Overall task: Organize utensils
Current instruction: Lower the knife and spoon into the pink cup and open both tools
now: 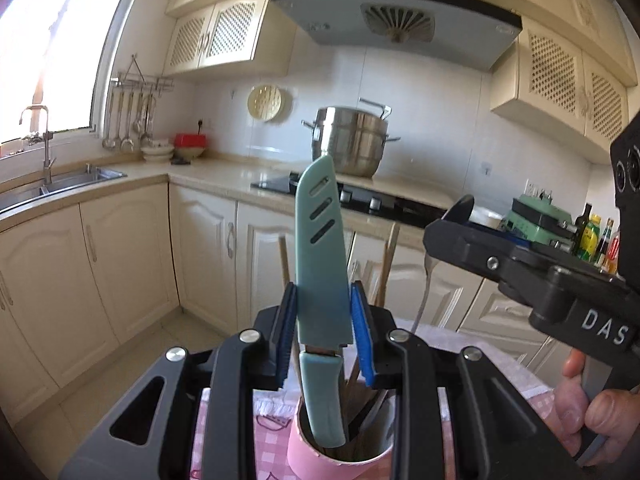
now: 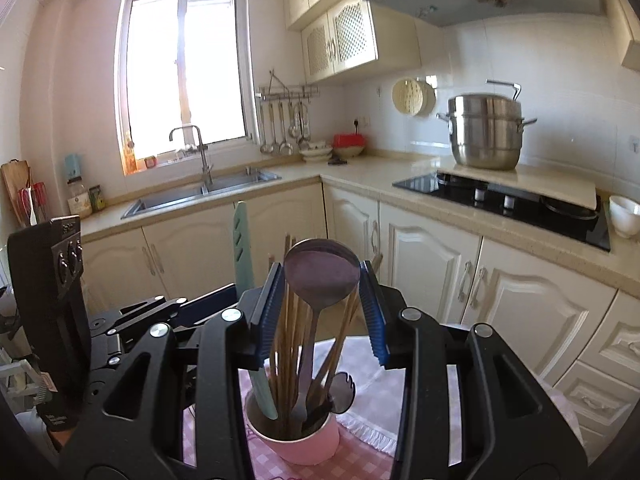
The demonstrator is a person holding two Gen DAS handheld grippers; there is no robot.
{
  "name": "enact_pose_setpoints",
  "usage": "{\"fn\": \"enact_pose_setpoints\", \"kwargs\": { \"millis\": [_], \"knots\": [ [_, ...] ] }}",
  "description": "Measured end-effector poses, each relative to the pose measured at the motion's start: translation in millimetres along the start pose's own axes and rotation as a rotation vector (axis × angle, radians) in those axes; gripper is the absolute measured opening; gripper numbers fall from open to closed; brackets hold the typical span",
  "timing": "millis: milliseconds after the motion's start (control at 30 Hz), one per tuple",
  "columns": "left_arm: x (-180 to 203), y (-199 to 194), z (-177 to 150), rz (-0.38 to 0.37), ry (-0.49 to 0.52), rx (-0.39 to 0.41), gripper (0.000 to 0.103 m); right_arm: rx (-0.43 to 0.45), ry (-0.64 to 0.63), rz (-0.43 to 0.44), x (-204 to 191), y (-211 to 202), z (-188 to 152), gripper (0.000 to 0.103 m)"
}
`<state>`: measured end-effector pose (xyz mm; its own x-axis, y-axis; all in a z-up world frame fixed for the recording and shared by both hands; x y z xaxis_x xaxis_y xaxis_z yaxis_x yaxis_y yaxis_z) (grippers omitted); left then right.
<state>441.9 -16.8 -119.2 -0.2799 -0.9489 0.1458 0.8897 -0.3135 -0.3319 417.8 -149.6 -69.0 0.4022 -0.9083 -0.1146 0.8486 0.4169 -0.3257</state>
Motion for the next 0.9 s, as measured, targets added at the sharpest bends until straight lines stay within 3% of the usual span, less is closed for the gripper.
{"fn": "enact_pose_setpoints", "kwargs": {
  "millis": [67, 133, 200, 267, 400, 500, 900],
  "knots": [
    [-1.9, 1.0, -4.8, 0.007, -0.003, -0.015, 0.027, -0.013, 0.01, 0.002, 2.6, 3.3, -3.2, 0.04],
    [-3.2, -2.5, -6.9, 0.013, -0.001, -0.012, 0.041, -0.012, 0.022, -0.001, 4.9, 1.4, -4.2, 0.054],
    [-4.9, -10.7, -5.2, 0.02, -0.009, 0.01, 0.068, -0.004, 0.03, 0.0, 6.1, -2.2, -3.3, 0.069],
    [-5.5, -22.4, -1.3, 0.032, -0.008, 0.035, 0.076, 0.006, 0.041, -0.002, 7.9, -8.0, -1.6, 0.074],
    [-2.6, -45.2, 6.6, 0.064, -0.001, 0.063, 0.092, 0.036, 0.084, -0.013, 13.7, -24.8, 3.1, 0.095],
    [1.5, -62.9, 10.1, 0.106, 0.013, 0.076, 0.098, 0.04, 0.116, -0.023, 17.3, -37.9, 3.6, 0.097],
    [31.7, -148.1, 10.5, 0.238, 0.009, 0.108, 0.099, 0.04, 0.16, -0.076, 12.6, -113.6, -7.7, 0.097]
  ]
}}
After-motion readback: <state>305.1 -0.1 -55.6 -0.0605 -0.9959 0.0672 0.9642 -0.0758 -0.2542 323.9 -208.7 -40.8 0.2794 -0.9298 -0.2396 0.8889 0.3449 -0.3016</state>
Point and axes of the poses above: each gripper's, at about its wrist camera, not at the fingertips, and y roughly the way its jaws point, x to its right, z to its top, the point moved 4 cm from there along y, roughly the way its jaws point, and after that the axes turned 2 degrees about x, right-handed, at the moved point
